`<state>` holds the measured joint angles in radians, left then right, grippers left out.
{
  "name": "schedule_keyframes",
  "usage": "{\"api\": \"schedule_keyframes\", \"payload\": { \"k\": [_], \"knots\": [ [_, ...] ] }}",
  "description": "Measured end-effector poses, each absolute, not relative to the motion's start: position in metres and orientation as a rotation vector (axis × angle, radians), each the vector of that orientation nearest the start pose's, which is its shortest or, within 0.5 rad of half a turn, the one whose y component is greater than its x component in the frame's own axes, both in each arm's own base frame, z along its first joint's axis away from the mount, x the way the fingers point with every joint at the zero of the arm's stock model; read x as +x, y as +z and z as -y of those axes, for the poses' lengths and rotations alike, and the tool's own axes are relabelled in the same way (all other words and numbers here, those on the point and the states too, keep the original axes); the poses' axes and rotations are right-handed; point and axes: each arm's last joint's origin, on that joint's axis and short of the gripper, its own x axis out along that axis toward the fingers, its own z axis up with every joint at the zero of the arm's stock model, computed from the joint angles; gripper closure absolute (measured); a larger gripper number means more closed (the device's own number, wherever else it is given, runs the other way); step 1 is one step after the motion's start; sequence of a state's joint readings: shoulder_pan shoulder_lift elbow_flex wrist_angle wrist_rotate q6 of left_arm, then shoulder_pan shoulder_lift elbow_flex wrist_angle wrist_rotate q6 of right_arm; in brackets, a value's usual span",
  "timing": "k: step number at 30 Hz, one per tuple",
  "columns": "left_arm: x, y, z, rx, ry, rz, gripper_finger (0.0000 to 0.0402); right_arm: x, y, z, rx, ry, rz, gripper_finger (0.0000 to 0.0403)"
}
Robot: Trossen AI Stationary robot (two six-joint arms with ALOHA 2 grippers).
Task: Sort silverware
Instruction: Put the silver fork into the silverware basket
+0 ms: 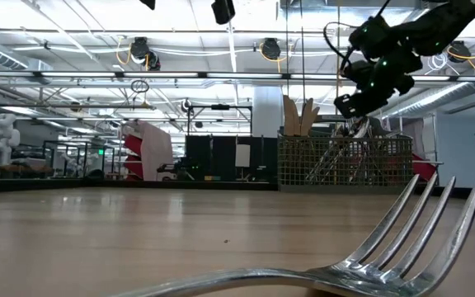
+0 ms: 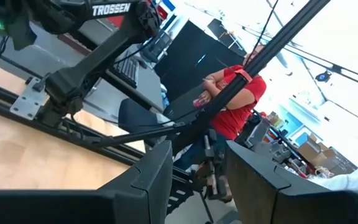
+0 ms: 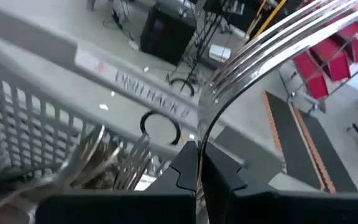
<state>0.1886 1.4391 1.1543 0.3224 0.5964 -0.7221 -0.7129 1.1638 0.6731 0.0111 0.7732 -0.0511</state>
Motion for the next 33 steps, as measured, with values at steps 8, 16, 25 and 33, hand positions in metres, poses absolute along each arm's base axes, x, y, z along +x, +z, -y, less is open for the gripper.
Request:
{"api": "schedule_keyframes", "payload": {
  "k": [8, 16, 25, 33],
  "knots": [
    [0.323, 0.361, -0.045, -0.694, -0.398, -0.105, 0.0249, 0.167, 0.236, 0.174, 0.039, -1.481, -0.535, 0.0374],
    [0.324, 0.359, -0.045, -0.701, -0.387, -0.12, 0.0249, 0.164, 0.238, 0.171, 0.038, -1.474, -0.55, 0.0323],
    [0.323, 0.359, -0.045, -0.7, -0.388, -0.118, 0.0249, 0.153, 0.252, 0.158, 0.085, -1.44, -0.477, 0.0273],
    [0.323, 0.359, -0.046, -0.697, -0.386, -0.117, 0.0249, 0.143, 0.276, 0.14, 0.094, -1.383, -0.337, 0.0248]
  ]
}}
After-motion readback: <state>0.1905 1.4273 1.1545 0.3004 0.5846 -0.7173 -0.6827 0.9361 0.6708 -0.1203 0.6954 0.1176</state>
